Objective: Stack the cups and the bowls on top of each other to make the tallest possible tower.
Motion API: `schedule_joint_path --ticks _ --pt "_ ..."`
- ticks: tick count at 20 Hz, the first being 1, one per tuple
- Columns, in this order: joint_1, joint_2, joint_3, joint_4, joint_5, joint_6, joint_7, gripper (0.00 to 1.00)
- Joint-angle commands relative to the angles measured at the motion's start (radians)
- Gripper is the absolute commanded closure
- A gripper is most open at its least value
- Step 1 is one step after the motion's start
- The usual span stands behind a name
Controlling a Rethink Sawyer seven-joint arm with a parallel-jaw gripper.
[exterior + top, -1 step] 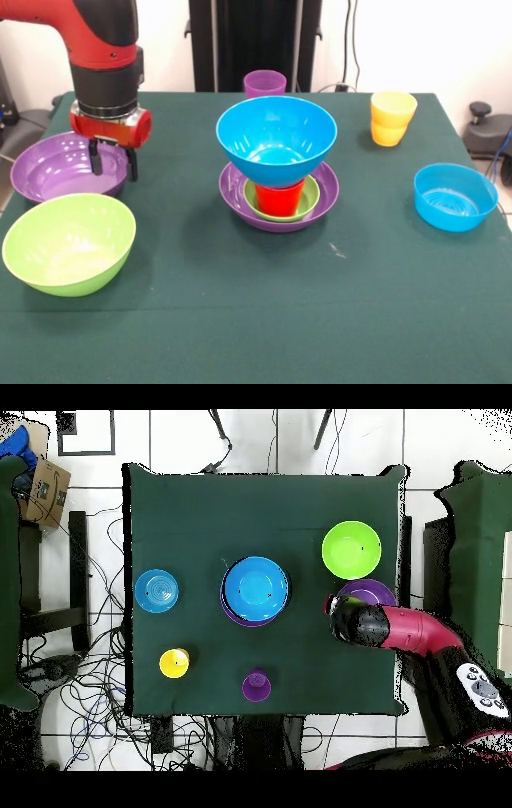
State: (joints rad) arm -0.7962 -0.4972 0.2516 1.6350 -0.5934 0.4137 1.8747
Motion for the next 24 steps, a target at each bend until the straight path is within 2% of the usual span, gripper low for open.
schedule_joint_path --ticks 1,10,24 --pt "0.014 0.069 0.002 -0.041 -0.131 0.025 -0.143 0.00" --pt "-0.007 0.161 0.009 -0.044 -0.186 -0.071 -0.074 0.00" --pt "-0.006 0.207 0.005 -0.084 -0.211 -0.091 -0.066 0.00"
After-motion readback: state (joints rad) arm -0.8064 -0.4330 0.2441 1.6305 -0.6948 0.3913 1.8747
